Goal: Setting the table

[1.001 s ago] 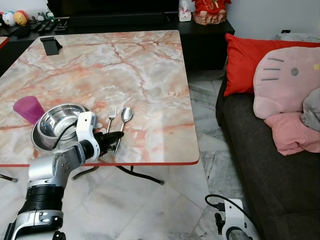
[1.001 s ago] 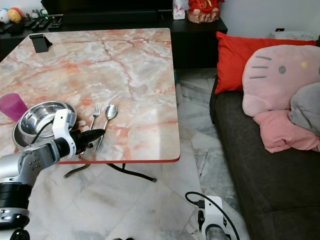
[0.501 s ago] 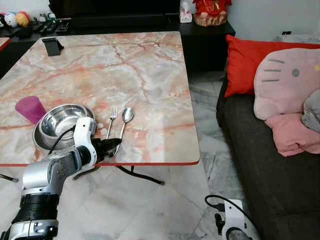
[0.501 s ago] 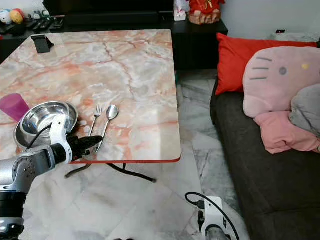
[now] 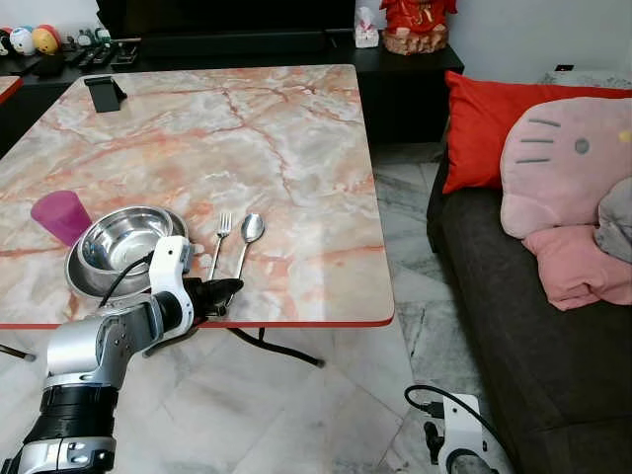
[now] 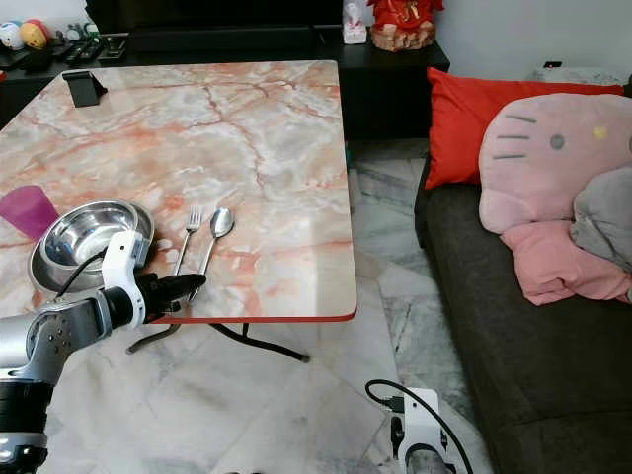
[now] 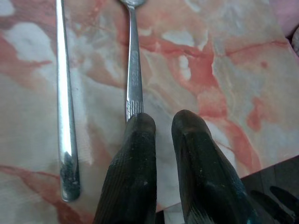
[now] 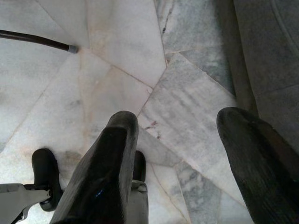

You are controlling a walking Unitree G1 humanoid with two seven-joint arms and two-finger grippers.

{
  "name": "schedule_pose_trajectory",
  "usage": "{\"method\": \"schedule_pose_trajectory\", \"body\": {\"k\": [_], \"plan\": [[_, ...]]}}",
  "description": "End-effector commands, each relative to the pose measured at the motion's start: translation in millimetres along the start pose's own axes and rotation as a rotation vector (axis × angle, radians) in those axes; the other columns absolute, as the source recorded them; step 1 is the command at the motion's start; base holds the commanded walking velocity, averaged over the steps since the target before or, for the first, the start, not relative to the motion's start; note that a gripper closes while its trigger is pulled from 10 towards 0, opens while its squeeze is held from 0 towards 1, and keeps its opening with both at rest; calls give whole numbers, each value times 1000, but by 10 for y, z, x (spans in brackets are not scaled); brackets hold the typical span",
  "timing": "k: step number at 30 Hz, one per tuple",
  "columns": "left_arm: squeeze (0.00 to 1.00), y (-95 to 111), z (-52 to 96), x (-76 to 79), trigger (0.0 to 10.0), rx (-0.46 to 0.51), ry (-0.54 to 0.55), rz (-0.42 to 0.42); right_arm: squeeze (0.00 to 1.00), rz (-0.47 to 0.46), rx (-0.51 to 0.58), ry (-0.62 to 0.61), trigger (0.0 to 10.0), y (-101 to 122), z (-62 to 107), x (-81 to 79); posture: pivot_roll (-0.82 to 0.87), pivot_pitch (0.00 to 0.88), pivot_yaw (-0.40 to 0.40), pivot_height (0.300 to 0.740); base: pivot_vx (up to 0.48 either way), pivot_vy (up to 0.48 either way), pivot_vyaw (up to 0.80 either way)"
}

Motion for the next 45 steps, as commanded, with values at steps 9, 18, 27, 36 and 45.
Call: {"method": "schedule_pose_trajectory", "body": {"k": [9, 18, 27, 36, 45], "plan": [[0, -16, 42, -5, 10000, -16, 8, -16, 0, -2, -29, 8, 10000, -73, 15, -30, 61, 76, 55, 740, 0, 0, 0], [0, -55, 34, -7, 10000, -31, 12, -20, 0, -5, -29, 5, 10000, -71, 14, -28, 59, 81, 56, 740, 0, 0, 0], [0, -82, 40, -24, 10000, -37, 18, -14, 0, -5, -29, 6, 10000, -69, 14, -30, 61, 86, 53, 740, 0, 0, 0], [0, -110, 30, -5, 10000, -48, 7, -11, 0, -7, -30, 5, 10000, -68, 13, -26, 59, 90, 54, 740, 0, 0, 0], [0, -104, 25, 13, 10000, -49, -3, -13, 0, -7, -31, 5, 10000, -71, 13, -22, 60, 92, 54, 740, 0, 0, 0]]}}
Point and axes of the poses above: a point about 5 cm out from each wrist's last joint towards the gripper, its own z axis pointing back from the gripper into the wrist, its own y axis along the axis of the wrist's last joint, x = y × z, the point moved 1 cm from there along -z, pointing out of the wrist towards the gripper, and after that the axes turned 14 degrees about z, right-handed, at the moved point
